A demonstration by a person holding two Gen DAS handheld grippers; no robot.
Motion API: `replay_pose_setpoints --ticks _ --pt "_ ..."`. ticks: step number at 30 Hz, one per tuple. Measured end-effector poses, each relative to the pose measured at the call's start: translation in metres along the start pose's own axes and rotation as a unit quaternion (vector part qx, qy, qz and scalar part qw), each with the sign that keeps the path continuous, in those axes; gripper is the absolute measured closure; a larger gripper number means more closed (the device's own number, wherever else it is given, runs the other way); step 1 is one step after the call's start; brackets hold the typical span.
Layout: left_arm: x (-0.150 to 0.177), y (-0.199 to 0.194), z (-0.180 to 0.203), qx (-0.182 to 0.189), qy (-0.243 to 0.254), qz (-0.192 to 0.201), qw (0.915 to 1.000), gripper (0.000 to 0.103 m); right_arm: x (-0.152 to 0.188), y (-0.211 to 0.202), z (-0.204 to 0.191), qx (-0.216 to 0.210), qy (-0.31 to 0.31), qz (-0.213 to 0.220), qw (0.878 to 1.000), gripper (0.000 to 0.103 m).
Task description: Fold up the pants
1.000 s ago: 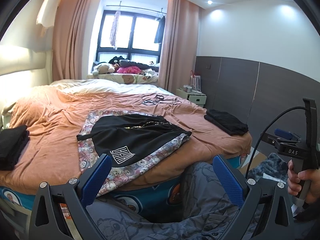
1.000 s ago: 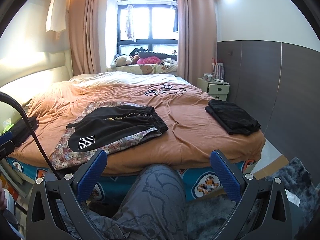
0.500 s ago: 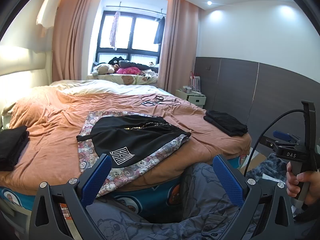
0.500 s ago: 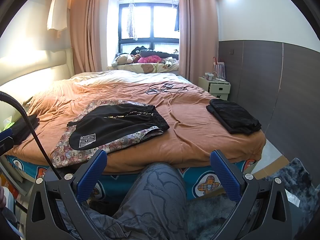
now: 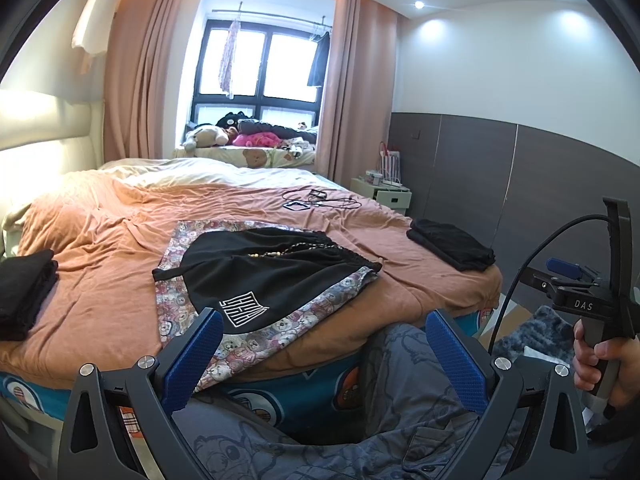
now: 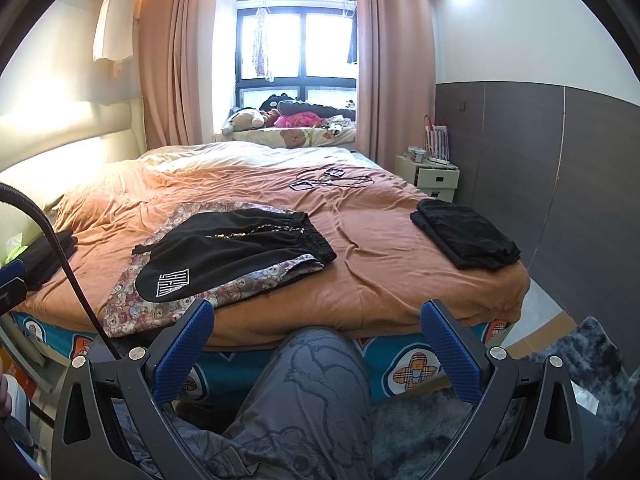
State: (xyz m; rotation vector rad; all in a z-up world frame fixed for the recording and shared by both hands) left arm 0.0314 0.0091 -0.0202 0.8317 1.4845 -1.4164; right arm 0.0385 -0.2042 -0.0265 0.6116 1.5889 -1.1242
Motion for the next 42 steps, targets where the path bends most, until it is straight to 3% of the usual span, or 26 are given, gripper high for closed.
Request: replay_pose_setpoints --ticks 27,42 --pt "0.008 0.014 -0.009 -0.014 -0.017 -0.011 0.9997 0.001 -0.001 0.01 0.004 -0.003 0.005 -0.011 1.0 0.0" --pt "0.038 0.057 -0.049 -0.052 -0.065 -0.06 0.9947 0.001 0.001 0.051 0.006 -0.044 -0.014 -0.033 0.998 0.0"
Point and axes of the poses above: each gripper's, at about its wrist camera, not at the fingertips, and y roughly the way its jaws point, z to its right, x to its underside, the point moved 5 cm from there along y, roughly the way its jaws point, and after that the axes turned 10 degrees about -x, right-handed, at the moved point
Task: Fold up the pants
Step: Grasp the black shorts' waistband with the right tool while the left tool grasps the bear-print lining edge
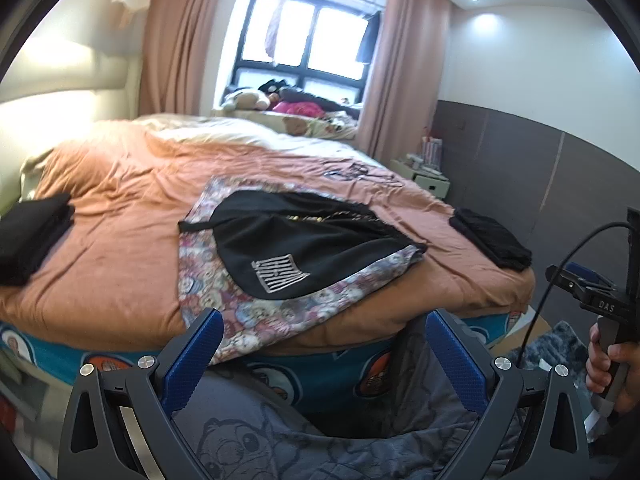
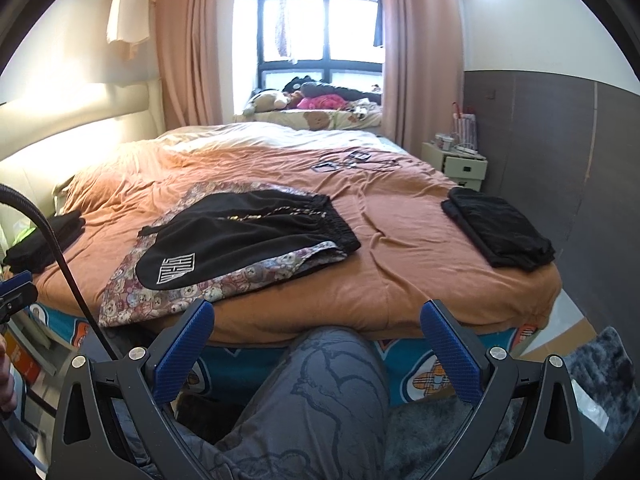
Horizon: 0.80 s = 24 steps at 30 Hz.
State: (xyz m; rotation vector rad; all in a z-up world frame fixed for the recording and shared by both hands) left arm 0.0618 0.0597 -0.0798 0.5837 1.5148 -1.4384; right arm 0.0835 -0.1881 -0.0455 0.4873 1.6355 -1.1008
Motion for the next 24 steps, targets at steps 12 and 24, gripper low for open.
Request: replay_pose_setpoints --ticks 12,24 --pt "0.024 0.056 -0.052 -0.023 -0.08 -0.067 0.9942 0.012 -0.009 0.055 0.012 -0.042 0.002 -0.049 0.998 0.0" --pt "0.051 0.125 -0.096 0.008 -0.168 -0.142 0.9754 0.012 -0.016 0.097 0.033 -0.053 0.015 -0.084 0.995 0.0"
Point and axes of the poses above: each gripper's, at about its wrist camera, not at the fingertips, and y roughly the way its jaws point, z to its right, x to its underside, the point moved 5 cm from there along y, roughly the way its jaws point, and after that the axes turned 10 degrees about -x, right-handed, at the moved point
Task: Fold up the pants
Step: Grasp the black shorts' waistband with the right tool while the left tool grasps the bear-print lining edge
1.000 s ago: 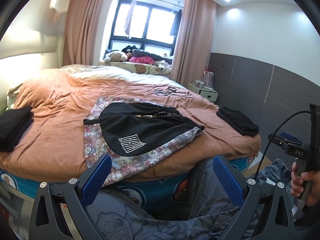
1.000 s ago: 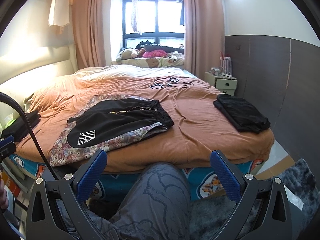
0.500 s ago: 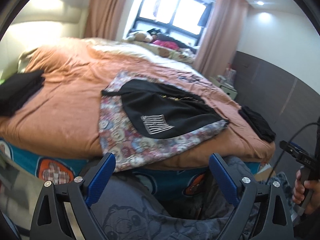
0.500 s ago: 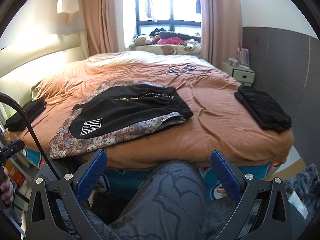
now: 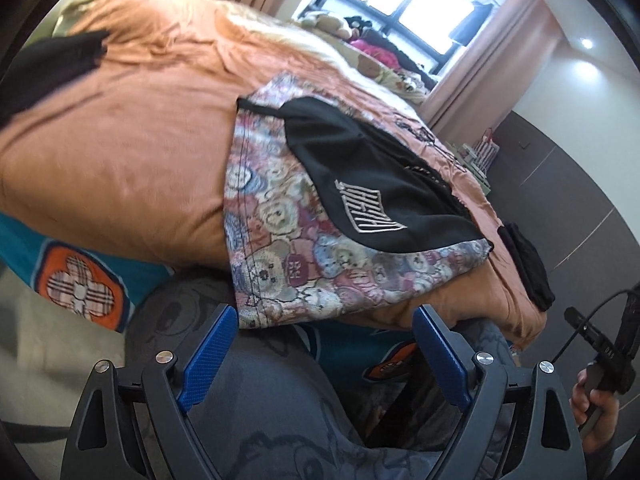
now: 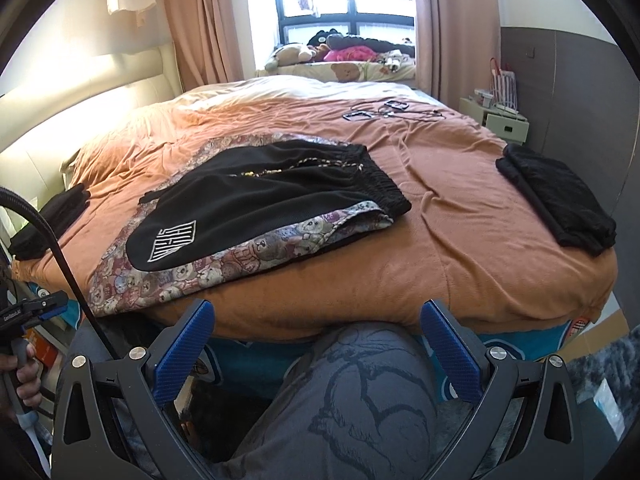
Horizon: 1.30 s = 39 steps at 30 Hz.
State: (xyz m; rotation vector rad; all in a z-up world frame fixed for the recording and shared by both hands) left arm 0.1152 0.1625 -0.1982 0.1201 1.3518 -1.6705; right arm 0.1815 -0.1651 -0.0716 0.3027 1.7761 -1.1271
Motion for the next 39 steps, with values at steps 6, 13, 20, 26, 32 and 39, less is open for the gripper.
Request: replay_pose_setpoints --ticks 6,13,20,26,32,39 --pt "-0.009 0.024 -0.014 -0.001 -0.019 -0.021 0.9996 0.012 -0.005 0.017 0.008 0.007 0.007 -0.013 1.0 0.0" --pt "-0.02 0.048 -0.027 0.0 -0.037 -0.043 0.9984 0.012 -0.009 0.036 0.017 0.005 0.015 -0.026 1.0 0.0" --pt "-0.031 0.07 -0.028 0.004 -0.029 -0.063 0.9976 0.01 -0.013 0.051 0.029 -0.006 0.038 -0.028 0.999 0.0" --pt "-0.024 0.077 -0.025 0.032 -0.036 -0.085 0.9952 0.012 -0.016 0.062 0.04 -0.011 0.049 -0.029 0.998 0.0" --pt "-0.018 0.073 -0.021 0.06 -0.052 -0.1 0.9919 0.014 -0.021 0.07 0.044 -0.023 0.052 -0.028 0.998 0.0" --pt "-0.007 0.065 -0.02 0.071 -0.074 -0.117 0.9879 0.053 -0.019 0.08 0.05 -0.04 0.06 -0.03 0.997 0.0"
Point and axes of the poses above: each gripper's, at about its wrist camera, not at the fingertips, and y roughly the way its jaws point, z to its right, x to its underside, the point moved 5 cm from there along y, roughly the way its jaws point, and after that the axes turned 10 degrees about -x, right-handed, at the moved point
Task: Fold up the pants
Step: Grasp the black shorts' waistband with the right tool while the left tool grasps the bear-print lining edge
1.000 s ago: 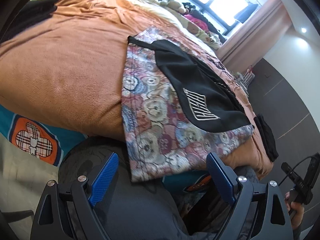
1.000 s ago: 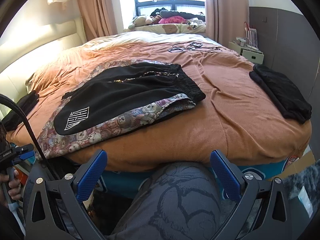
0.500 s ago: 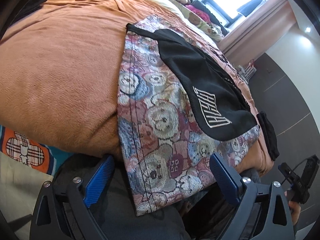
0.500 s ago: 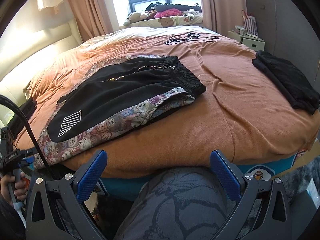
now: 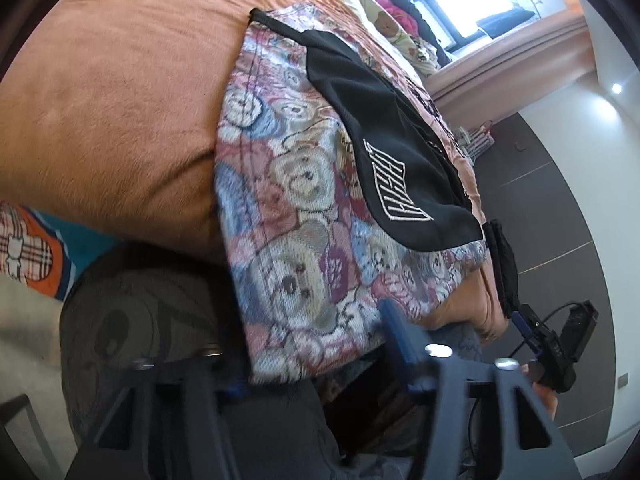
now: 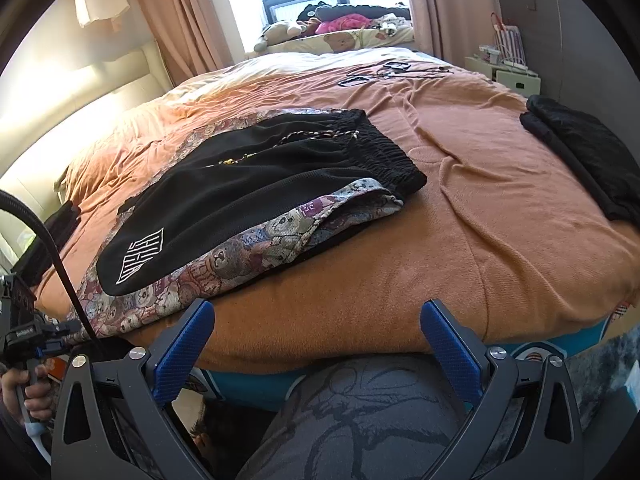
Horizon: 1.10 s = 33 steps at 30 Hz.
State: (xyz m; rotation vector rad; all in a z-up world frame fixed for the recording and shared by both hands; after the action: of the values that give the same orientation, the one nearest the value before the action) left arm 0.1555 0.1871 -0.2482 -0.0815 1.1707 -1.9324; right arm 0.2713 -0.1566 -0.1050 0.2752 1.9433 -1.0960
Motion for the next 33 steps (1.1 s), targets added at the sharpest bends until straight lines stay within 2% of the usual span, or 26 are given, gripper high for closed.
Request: replay_pose_setpoints --ticks 2,6,11,15,18,20,23,27,33 --pt "0.0 -0.007 -0.002 -0.004 -0.007 0.013 0.9999 0.058 -0.002 0.003 0.005 -0.008 0.013 -0.001 1.0 0.0" --pt "-0.004 -0.026 -0.008 0.001 -0.027 0.041 0.9988 0.058 -0.004 0.012 0.016 -0.019 0.037 -0.007 0.999 0.0" --pt "-0.01 -0.033 -0.005 0.003 -0.029 0.049 0.9984 0.07 -0.014 0.023 0.024 -0.034 0.055 -0.014 0.998 0.0" --pt "-0.009 -0.03 -0.003 -0.006 -0.027 0.046 0.9986 0.07 -0.022 0.029 0.026 -0.041 0.064 -0.011 0.997 0.002" --pt "-0.007 -0.026 -0.003 -0.016 -0.029 0.041 0.9986 0.081 -0.023 0.038 0.036 -0.042 0.086 -0.016 0.995 0.01" --pt "-0.007 -0.027 -0.001 -0.016 -0.028 0.046 0.9984 0.095 -0.024 0.044 0.042 -0.047 0.102 -0.022 0.993 0.014" --pt "-0.01 -0.034 0.002 -0.026 -0.02 0.061 0.9976 0.097 -0.028 0.053 0.048 -0.049 0.114 -0.024 0.992 0.016" --pt "-0.019 -0.045 0.007 -0.028 -0.018 0.083 0.996 0.098 -0.035 0.068 0.057 -0.06 0.132 -0.026 0.989 0.028" --pt "-0.043 -0.061 0.02 -0.026 -0.012 0.106 0.9939 0.098 -0.046 0.091 0.071 -0.075 0.163 -0.024 0.983 0.028"
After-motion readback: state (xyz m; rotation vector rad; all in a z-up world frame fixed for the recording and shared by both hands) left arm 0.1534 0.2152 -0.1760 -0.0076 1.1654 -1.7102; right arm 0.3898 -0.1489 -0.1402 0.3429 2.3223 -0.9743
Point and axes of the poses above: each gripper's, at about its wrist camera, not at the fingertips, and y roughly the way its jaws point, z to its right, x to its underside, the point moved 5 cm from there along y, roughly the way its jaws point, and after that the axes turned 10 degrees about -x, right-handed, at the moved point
